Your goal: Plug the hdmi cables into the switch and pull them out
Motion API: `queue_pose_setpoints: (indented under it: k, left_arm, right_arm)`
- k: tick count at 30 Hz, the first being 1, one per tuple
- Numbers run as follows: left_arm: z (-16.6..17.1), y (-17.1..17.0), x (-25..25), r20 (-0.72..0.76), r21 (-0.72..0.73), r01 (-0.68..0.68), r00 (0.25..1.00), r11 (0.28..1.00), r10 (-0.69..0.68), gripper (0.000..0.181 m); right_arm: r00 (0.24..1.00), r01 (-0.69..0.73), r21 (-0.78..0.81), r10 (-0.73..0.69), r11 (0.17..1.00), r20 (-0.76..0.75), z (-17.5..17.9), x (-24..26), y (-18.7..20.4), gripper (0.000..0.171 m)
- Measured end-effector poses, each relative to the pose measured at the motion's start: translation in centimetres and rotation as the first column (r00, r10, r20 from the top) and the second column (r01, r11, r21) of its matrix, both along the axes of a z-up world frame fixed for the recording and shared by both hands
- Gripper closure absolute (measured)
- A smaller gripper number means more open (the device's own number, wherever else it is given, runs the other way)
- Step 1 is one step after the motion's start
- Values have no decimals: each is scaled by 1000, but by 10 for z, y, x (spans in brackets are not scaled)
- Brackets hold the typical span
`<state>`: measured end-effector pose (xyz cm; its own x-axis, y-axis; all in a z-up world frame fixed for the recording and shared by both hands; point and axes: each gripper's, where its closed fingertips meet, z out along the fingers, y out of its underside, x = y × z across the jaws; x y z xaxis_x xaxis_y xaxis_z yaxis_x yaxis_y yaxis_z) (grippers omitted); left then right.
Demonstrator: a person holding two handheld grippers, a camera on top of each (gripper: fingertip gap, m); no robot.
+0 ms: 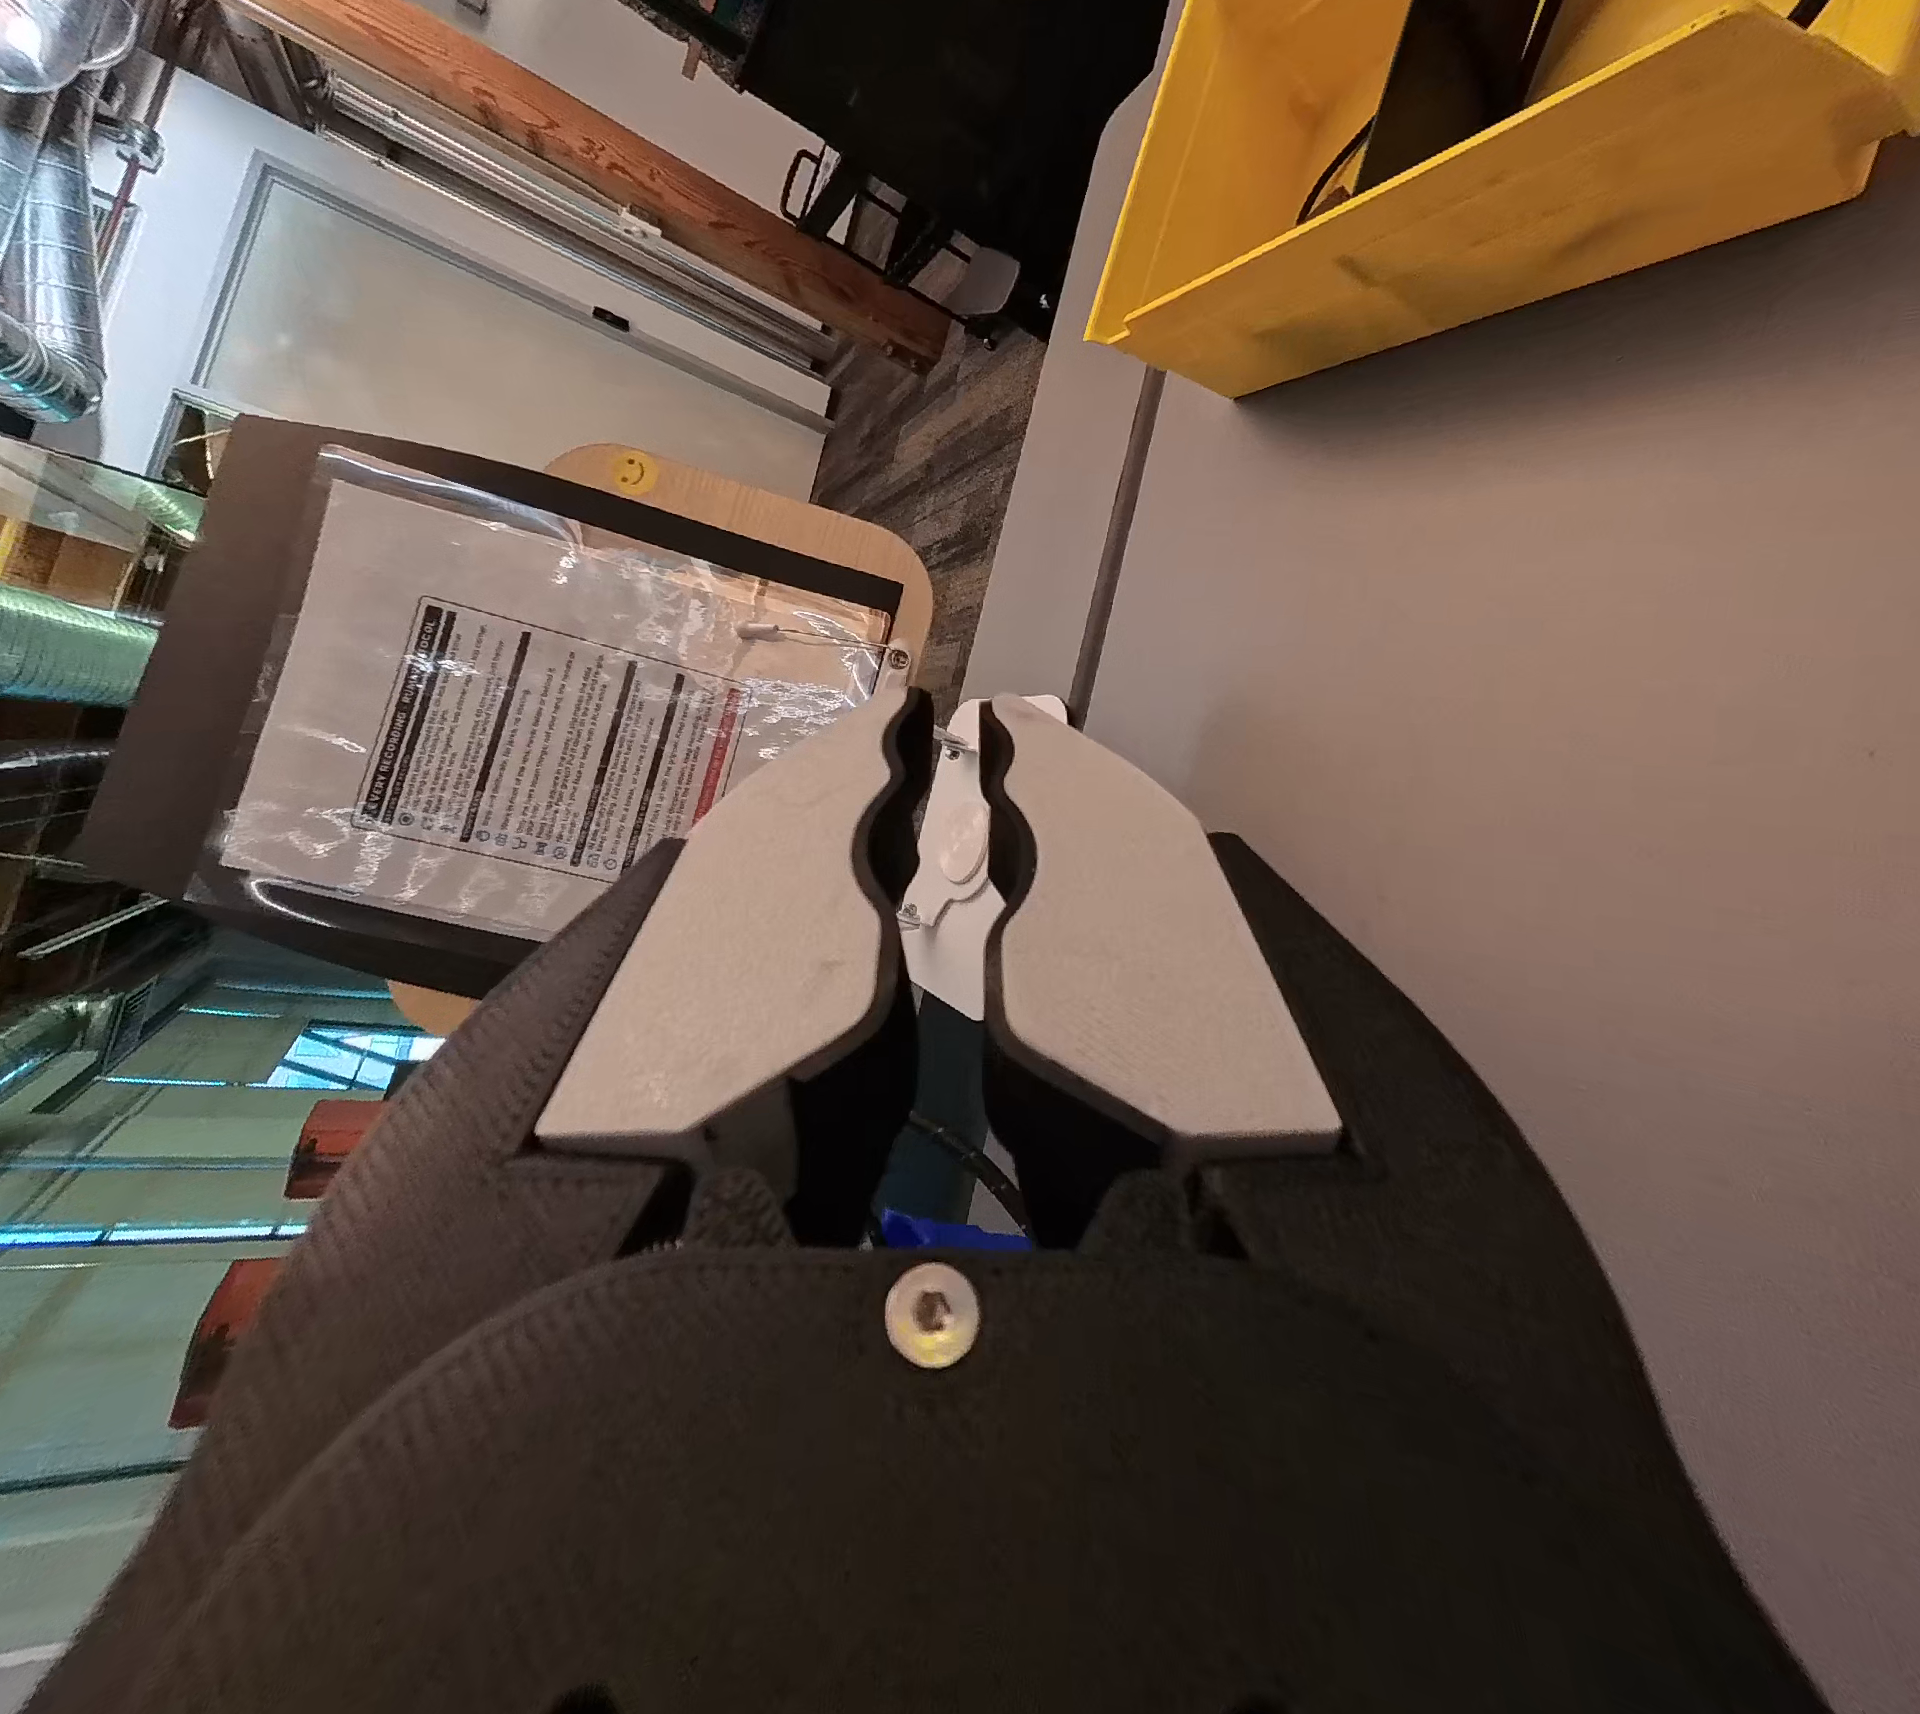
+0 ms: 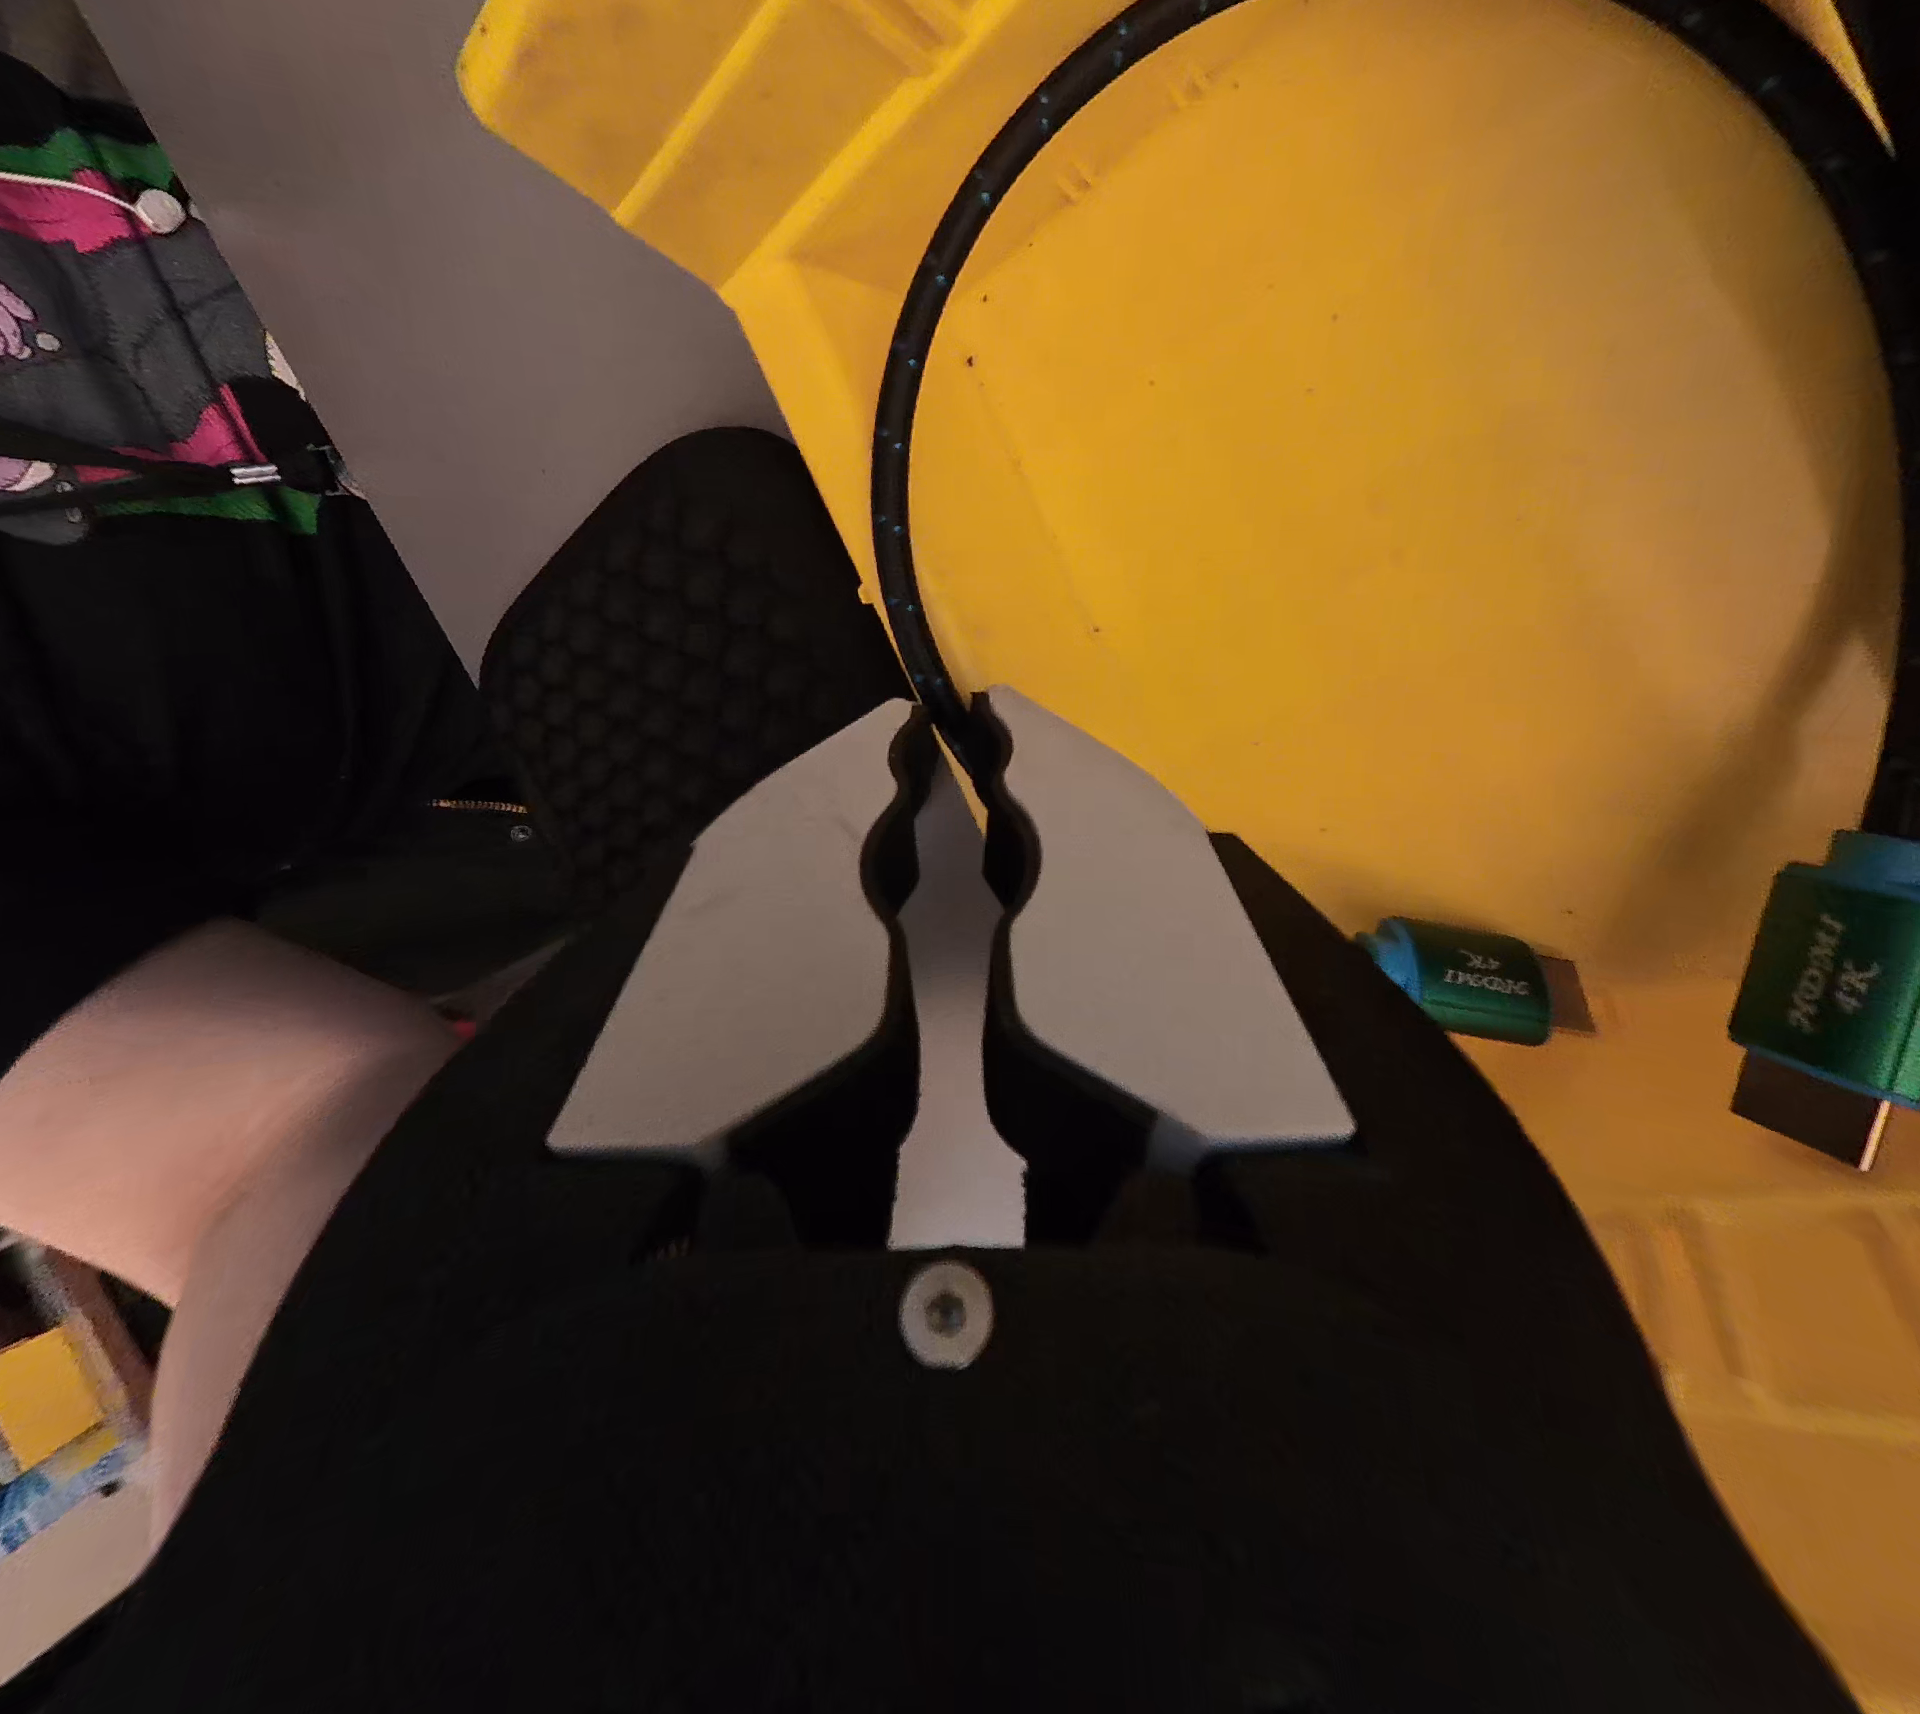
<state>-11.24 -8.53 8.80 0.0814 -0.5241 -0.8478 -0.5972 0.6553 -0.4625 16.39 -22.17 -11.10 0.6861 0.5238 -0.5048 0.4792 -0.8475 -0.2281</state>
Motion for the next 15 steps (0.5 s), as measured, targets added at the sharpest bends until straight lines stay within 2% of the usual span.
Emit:
queue_pose_setpoints:
  k: [1, 7, 10, 12, 15]
  left_arm:
    - [1, 0, 0, 2, 0, 1, 1000, 1000, -1, 174]
    - [3, -4, -1, 4, 8, 6, 1000, 1000, -6, 174]
    - [5, -3, -3, 14, 6, 5, 1000, 1000, -5, 174]
    - [8, -2, -5, 24, 3, 4, 1000, 1000, -4, 174]
    - [12, 2, -10, 32, 10, -16, 999, 1000, 16, 174]
  right_arm:
    - [1000, 13, -19, -13, 1000, -11, 0, 0, 0, 163]
    - [997, 3, -53, -7, 999, -71, 1, 0, 0, 163]
    - [995, -82, 65, 78, 994, 69, 5, 0, -3, 163]
    - [983, -113, 178, 84, 977, 163, 16, 1, -1, 163]
    - [953, -1, 403, -121, 915, 278, 44, 24, 17, 162]
